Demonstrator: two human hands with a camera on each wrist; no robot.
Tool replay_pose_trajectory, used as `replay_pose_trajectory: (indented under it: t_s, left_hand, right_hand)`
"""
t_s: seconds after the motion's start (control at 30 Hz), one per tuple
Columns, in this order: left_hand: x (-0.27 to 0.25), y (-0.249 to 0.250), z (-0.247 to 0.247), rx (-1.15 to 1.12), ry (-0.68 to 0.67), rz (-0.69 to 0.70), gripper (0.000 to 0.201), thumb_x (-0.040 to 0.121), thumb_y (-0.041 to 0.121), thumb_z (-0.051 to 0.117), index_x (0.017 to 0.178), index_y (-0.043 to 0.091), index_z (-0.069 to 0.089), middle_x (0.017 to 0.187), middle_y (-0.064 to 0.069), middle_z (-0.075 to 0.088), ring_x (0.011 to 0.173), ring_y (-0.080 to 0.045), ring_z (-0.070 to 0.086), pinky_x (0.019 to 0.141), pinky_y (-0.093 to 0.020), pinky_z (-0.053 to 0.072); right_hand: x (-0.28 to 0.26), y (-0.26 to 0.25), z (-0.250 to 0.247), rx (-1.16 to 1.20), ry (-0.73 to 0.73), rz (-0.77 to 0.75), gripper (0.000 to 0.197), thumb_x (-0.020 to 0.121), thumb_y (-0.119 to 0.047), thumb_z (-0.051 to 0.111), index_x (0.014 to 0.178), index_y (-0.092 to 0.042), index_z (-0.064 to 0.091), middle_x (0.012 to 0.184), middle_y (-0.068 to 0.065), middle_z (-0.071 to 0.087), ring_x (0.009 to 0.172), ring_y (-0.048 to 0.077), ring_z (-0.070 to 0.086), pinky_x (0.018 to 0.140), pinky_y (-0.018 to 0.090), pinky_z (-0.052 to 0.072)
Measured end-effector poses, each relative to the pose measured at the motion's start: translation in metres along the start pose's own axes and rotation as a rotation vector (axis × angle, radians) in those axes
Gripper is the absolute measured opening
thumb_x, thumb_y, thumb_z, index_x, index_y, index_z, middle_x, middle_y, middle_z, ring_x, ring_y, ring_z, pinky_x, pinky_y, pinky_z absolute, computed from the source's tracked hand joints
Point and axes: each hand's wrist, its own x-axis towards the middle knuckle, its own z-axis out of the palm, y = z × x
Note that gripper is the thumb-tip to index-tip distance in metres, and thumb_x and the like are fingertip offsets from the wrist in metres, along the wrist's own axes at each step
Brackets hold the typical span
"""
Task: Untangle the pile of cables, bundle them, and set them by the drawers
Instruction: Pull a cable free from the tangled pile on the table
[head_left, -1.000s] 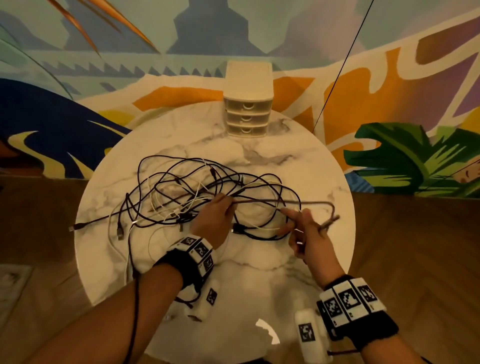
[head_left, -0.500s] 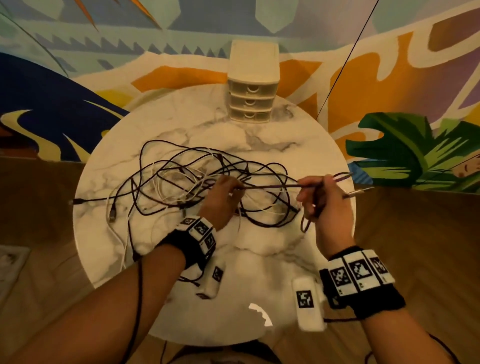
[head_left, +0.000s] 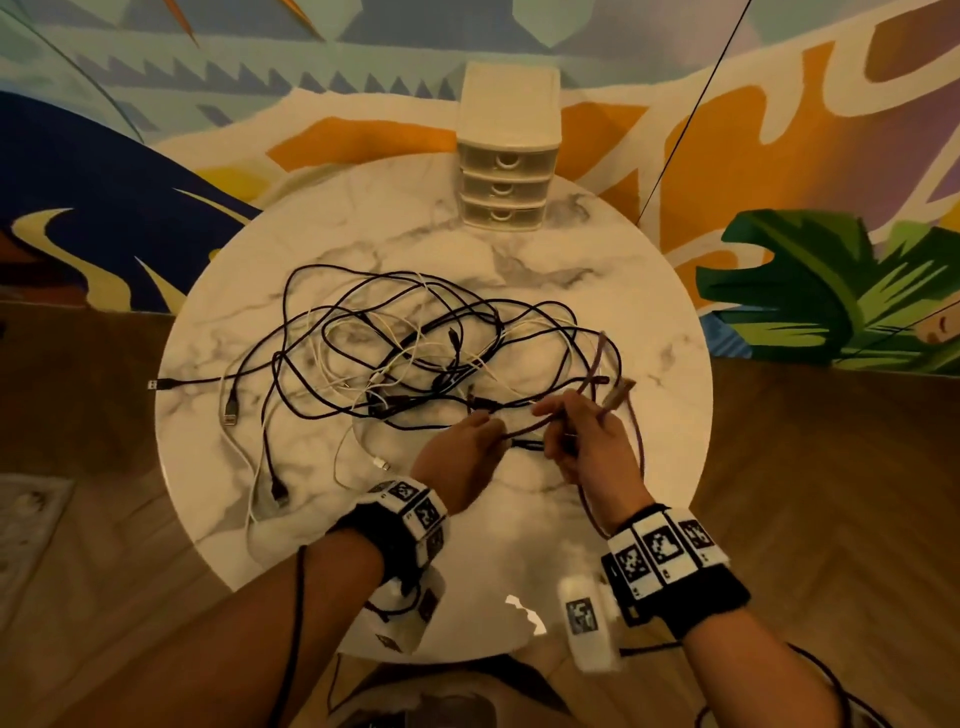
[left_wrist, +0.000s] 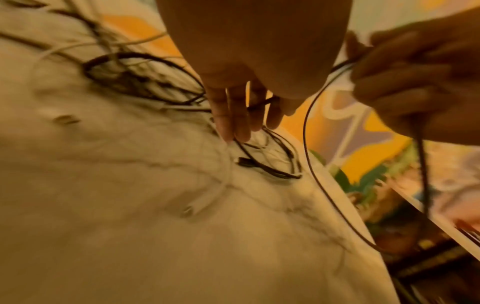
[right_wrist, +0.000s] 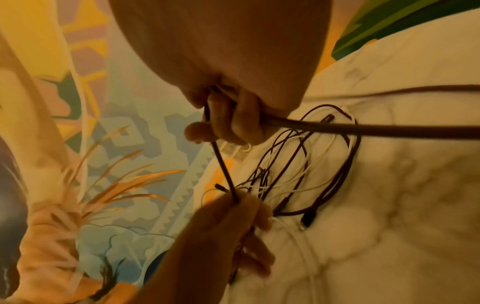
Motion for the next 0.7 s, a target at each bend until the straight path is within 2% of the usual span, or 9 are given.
replay_pose_trajectory:
  t_s: [0.1,0.23,0.27,0.37,0.43,0.47,0.53,0.6,0.7]
  left_hand:
    - [0.001,-0.016,-0.015,-0.012,0.036,-0.102,0.023,0.097,0.025,0.044,0.104,0.012,0.061,0.109,-0.005,0.053,0.089,-0.023,0.057,0.076,-0.034,0.048]
    - [0.004,-0.009,-0.049,-0.088,0.445,-0.045,0.022,0.096,0.026,0.043,0.100,0.011,0.059,0.105,-0.005,0.053,0.086,-0.017,0.053,0.073,-0.030,0.043]
    - [0.002,-0.004,-0.053,-0.082,0.396,-0.061,0.022,0.097,0.026,0.042,0.102,0.012,0.059,0.104,-0.005,0.055,0.085,-0.019,0.055,0.072,-0.031,0.045]
    - [-0.014,0.019,-0.047,-0.135,-0.267,-0.233,0.026,0.098,0.029,0.042,0.107,0.014,0.061,0.098,-0.009,0.066,0.077,-0.019,0.059,0.066,-0.031,0.049]
    - [-0.021,0.038,-0.042,-0.139,-0.553,-0.238,0.031,0.096,0.038,0.046,0.112,0.017,0.063,0.101,-0.006,0.068,0.073,-0.012,0.057,0.063,-0.023,0.046]
    - [-0.020,0.044,-0.040,-0.075,-0.535,-0.155,0.035,0.094,0.044,0.048,0.117,0.021,0.061,0.109,-0.001,0.066,0.077,-0.008,0.057,0.067,-0.019,0.044]
    - [-0.014,0.060,-0.044,-0.064,-0.335,-0.012,0.043,0.089,0.047,0.054,0.127,0.027,0.051,0.121,0.007,0.058,0.086,-0.002,0.053,0.072,-0.012,0.039]
    - [-0.005,0.104,-0.044,-0.268,-0.252,-0.013,0.038,0.090,0.040,0.057,0.124,0.026,0.049,0.112,0.006,0.061,0.078,-0.002,0.058,0.068,-0.012,0.047]
    - [0.012,0.140,-0.055,-0.460,-0.335,-0.059,0.020,0.097,0.023,0.044,0.100,0.009,0.058,0.084,-0.010,0.067,0.062,-0.025,0.067,0.062,-0.040,0.059]
  right_hand:
    - [0.000,-0.009,-0.010,0.021,0.067,-0.031,0.042,0.102,-0.025,0.032,0.087,-0.005,0.065,0.053,0.005,0.051,0.041,0.007,0.035,0.037,0.016,0.023]
    - [0.002,-0.019,-0.026,0.072,0.132,-0.126,0.043,0.104,-0.025,0.030,0.082,-0.012,0.065,0.056,0.005,0.056,0.040,0.008,0.032,0.037,0.017,0.023]
    - [0.002,-0.022,-0.028,0.102,0.151,-0.138,0.043,0.104,-0.025,0.030,0.081,-0.013,0.064,0.055,0.003,0.058,0.039,0.008,0.032,0.036,0.016,0.023]
    - [0.001,-0.025,-0.034,0.137,0.165,-0.144,0.041,0.104,-0.025,0.030,0.082,-0.011,0.063,0.055,0.002,0.060,0.039,0.007,0.034,0.036,0.015,0.025]
    - [-0.003,-0.028,-0.040,0.105,0.150,-0.139,0.041,0.104,-0.024,0.030,0.082,-0.011,0.062,0.055,0.003,0.060,0.040,0.005,0.036,0.037,0.013,0.026]
    - [-0.007,-0.030,-0.041,0.078,0.138,-0.129,0.041,0.104,-0.023,0.029,0.081,-0.010,0.061,0.056,0.004,0.059,0.039,0.004,0.038,0.037,0.012,0.027]
    - [-0.008,-0.030,-0.040,0.016,0.094,-0.114,0.040,0.104,-0.021,0.029,0.083,-0.008,0.061,0.060,0.009,0.058,0.038,0.002,0.041,0.037,0.011,0.028]
    - [-0.028,-0.023,-0.057,-0.033,0.122,-0.114,0.038,0.103,-0.021,0.031,0.086,-0.006,0.062,0.062,0.011,0.058,0.039,0.003,0.040,0.038,0.013,0.028]
    - [-0.039,-0.030,-0.062,-0.098,0.135,-0.169,0.039,0.103,-0.024,0.032,0.095,-0.007,0.066,0.057,0.005,0.055,0.043,0.007,0.042,0.042,0.016,0.030]
